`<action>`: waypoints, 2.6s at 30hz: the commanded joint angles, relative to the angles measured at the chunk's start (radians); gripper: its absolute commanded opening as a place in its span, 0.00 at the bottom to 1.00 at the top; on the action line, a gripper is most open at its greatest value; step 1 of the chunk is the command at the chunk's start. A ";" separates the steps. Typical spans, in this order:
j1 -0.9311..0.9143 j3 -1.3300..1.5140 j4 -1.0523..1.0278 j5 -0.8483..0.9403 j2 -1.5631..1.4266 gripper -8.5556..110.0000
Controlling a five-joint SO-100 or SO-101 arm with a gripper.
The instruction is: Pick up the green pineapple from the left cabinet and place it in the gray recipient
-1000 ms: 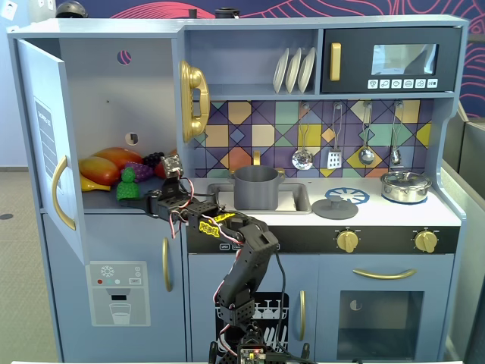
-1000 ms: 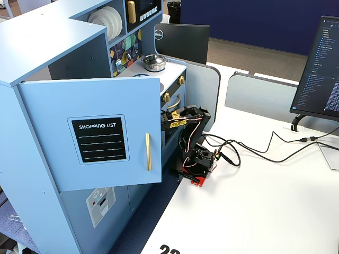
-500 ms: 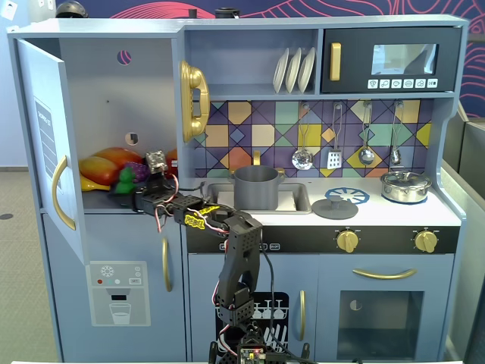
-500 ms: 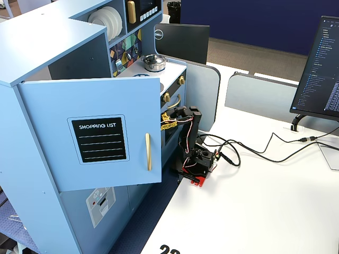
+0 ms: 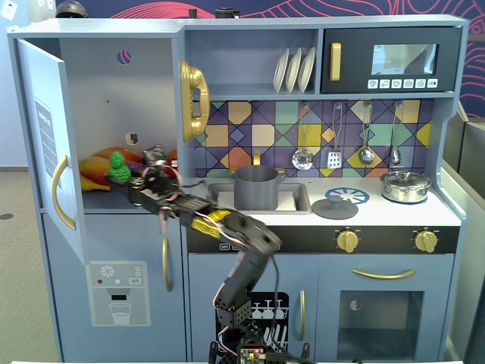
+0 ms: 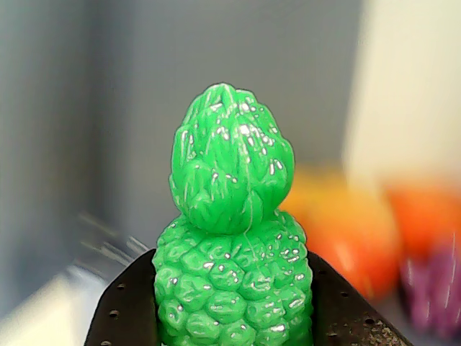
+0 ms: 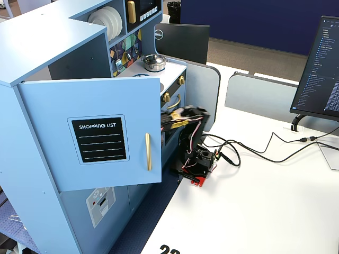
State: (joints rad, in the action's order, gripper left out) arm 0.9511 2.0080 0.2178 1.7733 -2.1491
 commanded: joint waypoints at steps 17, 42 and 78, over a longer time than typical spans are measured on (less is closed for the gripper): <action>-0.824 0.130 -0.181 -0.121 -0.735 0.07; -0.989 -0.233 -0.330 -0.190 -0.031 0.33; -0.930 0.994 -1.609 -0.189 -1.009 0.07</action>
State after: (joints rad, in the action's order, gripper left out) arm 0.0107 3.0035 -1.2195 1.5739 -3.1309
